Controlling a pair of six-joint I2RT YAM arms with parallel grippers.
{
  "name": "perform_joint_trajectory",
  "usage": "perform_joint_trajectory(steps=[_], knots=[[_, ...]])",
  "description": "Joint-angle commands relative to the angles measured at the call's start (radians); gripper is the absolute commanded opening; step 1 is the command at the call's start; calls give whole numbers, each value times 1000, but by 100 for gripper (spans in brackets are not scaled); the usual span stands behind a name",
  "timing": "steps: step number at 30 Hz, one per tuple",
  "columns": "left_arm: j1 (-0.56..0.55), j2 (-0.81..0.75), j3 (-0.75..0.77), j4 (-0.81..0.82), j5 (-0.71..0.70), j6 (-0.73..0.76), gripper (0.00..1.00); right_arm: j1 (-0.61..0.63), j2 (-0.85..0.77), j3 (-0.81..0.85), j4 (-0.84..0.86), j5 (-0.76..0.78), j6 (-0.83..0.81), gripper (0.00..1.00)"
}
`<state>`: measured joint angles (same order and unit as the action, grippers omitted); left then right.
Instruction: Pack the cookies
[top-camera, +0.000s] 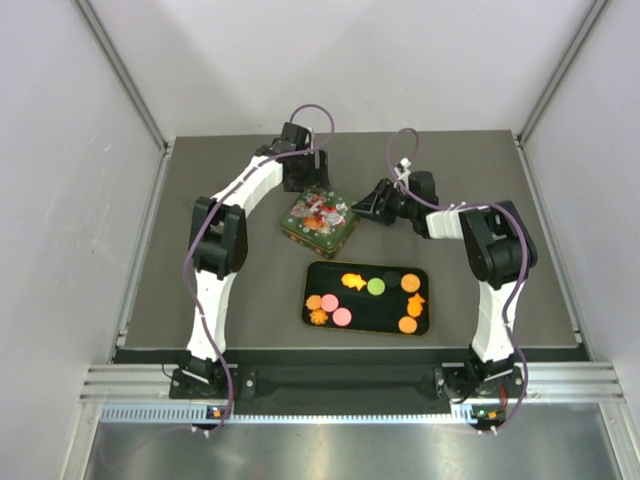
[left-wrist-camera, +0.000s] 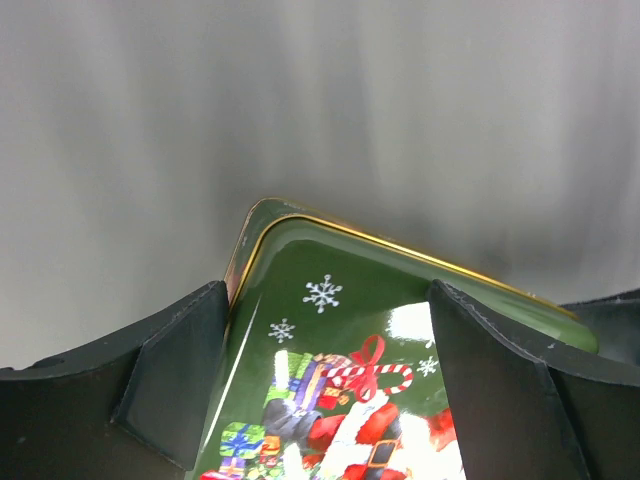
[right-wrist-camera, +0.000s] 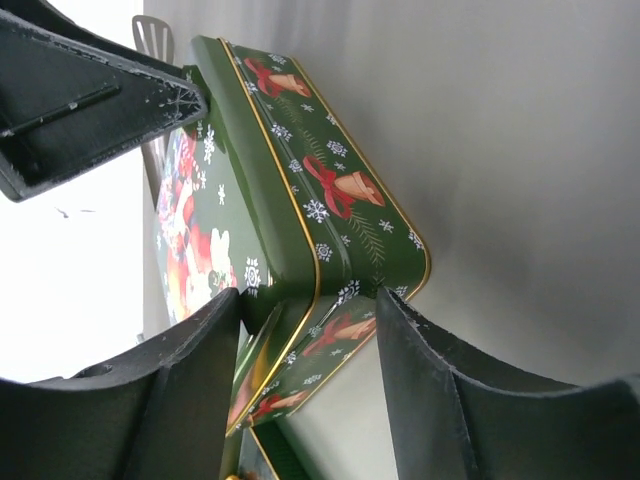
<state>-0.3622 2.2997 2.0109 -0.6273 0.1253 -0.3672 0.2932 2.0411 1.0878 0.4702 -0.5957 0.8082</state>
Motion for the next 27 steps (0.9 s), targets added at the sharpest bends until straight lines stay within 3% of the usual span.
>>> perform_joint_trajectory(steps=[1, 8, 13, 17, 27], knots=[[-37, 63, -93, -66, -50, 24, 85, 46, 71, 20, -111, 99, -66, 42], [-63, 50, -185, -15, -36, -3, 84, 66, 103, 43, -182, 142, -90, 19], [-72, 49, -205, 1, -30, -9, 84, 66, 85, 27, -214, 171, -99, 12], [-75, 30, -219, 6, -30, -12, 84, 66, 79, 47, -281, 206, -122, 0], [-78, -20, -253, 24, -23, -1, 84, 99, -10, 4, -369, 295, -164, 0]])
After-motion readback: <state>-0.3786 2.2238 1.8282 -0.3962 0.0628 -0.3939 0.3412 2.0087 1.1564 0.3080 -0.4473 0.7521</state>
